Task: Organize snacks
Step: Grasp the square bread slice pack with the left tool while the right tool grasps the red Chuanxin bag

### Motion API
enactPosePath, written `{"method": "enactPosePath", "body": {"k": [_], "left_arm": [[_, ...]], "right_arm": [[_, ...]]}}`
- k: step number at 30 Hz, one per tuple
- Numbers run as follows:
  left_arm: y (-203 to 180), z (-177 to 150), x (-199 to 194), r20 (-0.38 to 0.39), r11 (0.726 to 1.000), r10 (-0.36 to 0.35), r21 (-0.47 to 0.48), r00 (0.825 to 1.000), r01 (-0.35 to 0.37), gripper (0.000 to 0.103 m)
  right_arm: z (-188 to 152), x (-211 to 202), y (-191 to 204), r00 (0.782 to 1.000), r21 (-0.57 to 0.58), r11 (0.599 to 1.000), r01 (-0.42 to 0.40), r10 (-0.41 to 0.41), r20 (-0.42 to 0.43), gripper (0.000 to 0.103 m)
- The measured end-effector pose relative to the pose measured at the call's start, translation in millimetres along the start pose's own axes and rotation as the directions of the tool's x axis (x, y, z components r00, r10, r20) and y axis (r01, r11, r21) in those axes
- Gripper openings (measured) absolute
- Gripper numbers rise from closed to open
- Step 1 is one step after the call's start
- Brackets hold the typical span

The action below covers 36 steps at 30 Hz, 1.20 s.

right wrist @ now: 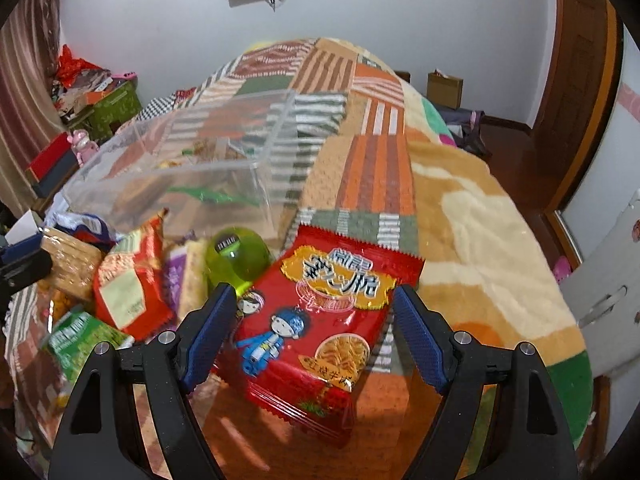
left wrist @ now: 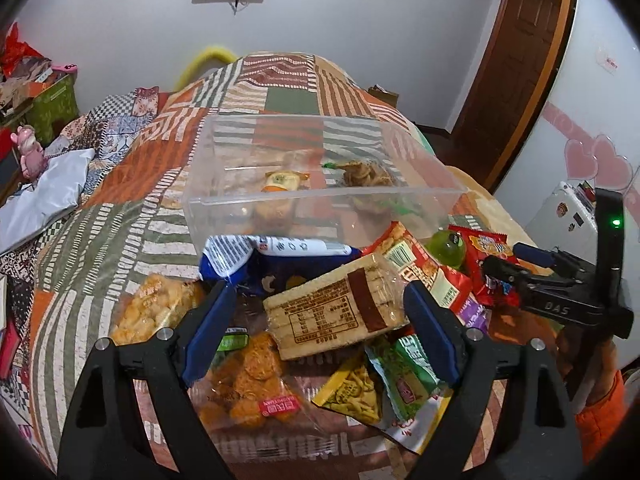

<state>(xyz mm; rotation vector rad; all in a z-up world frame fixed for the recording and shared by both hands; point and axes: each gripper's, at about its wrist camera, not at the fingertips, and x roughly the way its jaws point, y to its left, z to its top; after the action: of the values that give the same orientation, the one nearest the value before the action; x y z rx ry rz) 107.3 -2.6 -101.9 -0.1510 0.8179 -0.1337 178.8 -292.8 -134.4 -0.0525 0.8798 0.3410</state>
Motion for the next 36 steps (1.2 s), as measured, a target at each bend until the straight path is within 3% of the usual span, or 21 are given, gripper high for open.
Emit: {"method": "enactPosePath", "body": {"k": [10,14,15,18,19,24,30,33,36], "left_arm": [[-6,-8,26,-0.079,0.999,-0.040,0.006,0.996,0.040,0.090],[-9,-11,33,-0.107,0.998,-0.062,0.012,0.992,0.064,0.084],[-10,-12,33,-0.105,0.998,-0.058,0.019,0.993,0.060,0.084],[-13,-13,32,-0.097,0.998,-0.045,0.036,0.994,0.049,0.084],[-13,-13,32,-0.097,0.998,-0.044,0.036,0.994,0.048,0.084],[-13,-11,25,-0.073,0.999,-0.033,0.039,0.997,0.036,0.083],[-15,-5,7,-0.016,0.999,-0.020,0.048,1.000,0.021,0.083],[-15,0,-4,0.013,0.999,-0.020,0.044,1.000,0.020,0.083],[-15,3,-11,0.034,0.999,-0.018,0.041,0.999,0.017,0.083]], "right_arm": [[-3,12,-9,0.997,0.055,0.997,-0.062,0.064,-0.046,0.083],[-4,13,-13,0.995,0.085,0.993,-0.085,0.089,-0.042,0.081],[-5,12,-14,0.995,0.087,0.993,-0.084,0.088,-0.038,0.074],[-6,10,-13,0.996,0.081,0.993,-0.084,0.087,-0.032,0.068],[-6,8,-12,0.996,0.076,0.994,-0.080,0.082,-0.027,0.061],[-7,2,-12,0.997,0.064,0.995,-0.076,0.076,-0.006,0.054],[0,-5,-21,0.995,0.094,0.991,-0.101,0.099,0.015,0.031],[2,-3,-18,0.995,0.074,0.992,-0.098,0.099,-0.005,0.034],[4,4,-10,0.996,0.038,0.996,-0.075,0.077,-0.041,0.047]]}}
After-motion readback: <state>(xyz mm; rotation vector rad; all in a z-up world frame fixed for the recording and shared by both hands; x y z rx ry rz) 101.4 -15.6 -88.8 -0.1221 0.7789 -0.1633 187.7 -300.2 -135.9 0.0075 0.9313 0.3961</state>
